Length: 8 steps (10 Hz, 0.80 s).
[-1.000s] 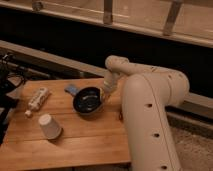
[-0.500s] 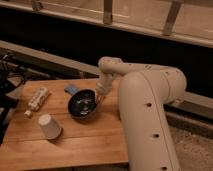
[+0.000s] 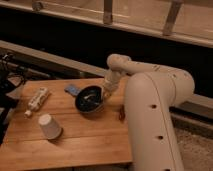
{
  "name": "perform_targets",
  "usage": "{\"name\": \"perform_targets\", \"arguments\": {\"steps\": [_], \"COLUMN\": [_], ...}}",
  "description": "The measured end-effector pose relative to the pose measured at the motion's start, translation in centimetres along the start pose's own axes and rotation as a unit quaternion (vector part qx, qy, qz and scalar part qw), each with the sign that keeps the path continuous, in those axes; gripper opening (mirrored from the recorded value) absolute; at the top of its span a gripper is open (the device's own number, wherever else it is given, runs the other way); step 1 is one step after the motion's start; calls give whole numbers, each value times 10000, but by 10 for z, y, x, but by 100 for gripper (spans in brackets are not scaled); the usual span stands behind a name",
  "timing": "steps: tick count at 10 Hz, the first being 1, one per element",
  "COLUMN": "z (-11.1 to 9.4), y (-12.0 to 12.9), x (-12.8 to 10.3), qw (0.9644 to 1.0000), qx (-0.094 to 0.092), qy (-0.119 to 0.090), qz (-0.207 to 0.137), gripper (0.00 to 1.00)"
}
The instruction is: Drag the ceramic bowl in a circle
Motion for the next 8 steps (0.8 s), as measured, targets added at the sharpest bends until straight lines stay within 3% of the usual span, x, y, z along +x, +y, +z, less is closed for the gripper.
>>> {"name": "perform_targets", "arguments": {"steps": [1,3,5,6,8], "z": [-9,-14,-12,-13,-11], "y": [-19,-51,-77,-82,-75], "x": [-11,-18,-18,-14,-5], "qw": [9993,9937,9822,9800,9849], "qx": [-75,-118,-14,27,122], "qy": [-52,-99,-72,-56,-19], "qz": [363,1107,1875,1987,1725], "gripper": [1,1,1,1,1]}}
